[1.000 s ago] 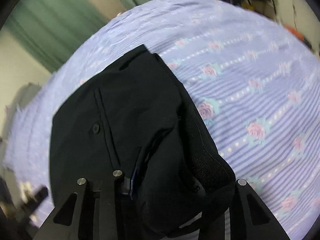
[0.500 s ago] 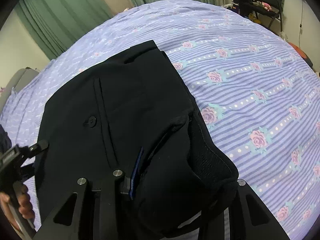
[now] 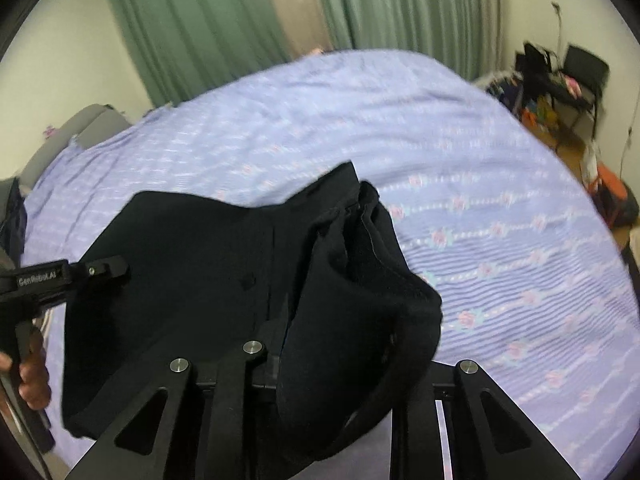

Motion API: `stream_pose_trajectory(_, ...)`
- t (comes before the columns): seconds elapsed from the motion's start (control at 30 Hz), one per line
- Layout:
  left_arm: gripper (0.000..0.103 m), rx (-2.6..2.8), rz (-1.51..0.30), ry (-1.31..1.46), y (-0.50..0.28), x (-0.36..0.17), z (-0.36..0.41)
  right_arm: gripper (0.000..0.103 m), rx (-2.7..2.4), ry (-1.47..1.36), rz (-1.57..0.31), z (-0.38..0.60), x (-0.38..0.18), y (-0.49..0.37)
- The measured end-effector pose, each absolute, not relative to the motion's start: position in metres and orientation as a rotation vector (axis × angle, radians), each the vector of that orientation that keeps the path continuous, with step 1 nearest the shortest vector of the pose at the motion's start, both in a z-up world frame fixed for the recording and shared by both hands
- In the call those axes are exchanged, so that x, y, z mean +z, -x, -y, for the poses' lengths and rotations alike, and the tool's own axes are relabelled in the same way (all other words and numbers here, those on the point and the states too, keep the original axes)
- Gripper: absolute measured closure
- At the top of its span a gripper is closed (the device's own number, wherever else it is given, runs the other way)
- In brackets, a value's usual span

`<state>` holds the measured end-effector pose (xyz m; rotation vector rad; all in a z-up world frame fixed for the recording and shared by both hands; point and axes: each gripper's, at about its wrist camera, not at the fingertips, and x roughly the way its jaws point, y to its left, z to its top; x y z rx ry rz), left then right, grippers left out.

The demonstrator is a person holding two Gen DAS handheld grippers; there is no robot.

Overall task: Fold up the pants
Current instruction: 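Lift the trouser bundle with both grippers and carry it toward the pillows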

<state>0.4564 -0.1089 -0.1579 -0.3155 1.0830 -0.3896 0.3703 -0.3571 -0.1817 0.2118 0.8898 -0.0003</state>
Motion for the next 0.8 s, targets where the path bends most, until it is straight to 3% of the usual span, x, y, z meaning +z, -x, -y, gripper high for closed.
stream_pose_trajectory(0.4,0.091,-0.267,-0.910,0.249,-0.300,-0.010,0.073,0.078,0.210,-0.096,-0.749,0.314,-0.051,-0.254)
stream_pose_trajectory(0.8,0.091,-0.208,-0.793,0.233,-0.225,0.044,-0.056,0.078,0.378,0.017,-0.627,0.190,0.025,-0.199)
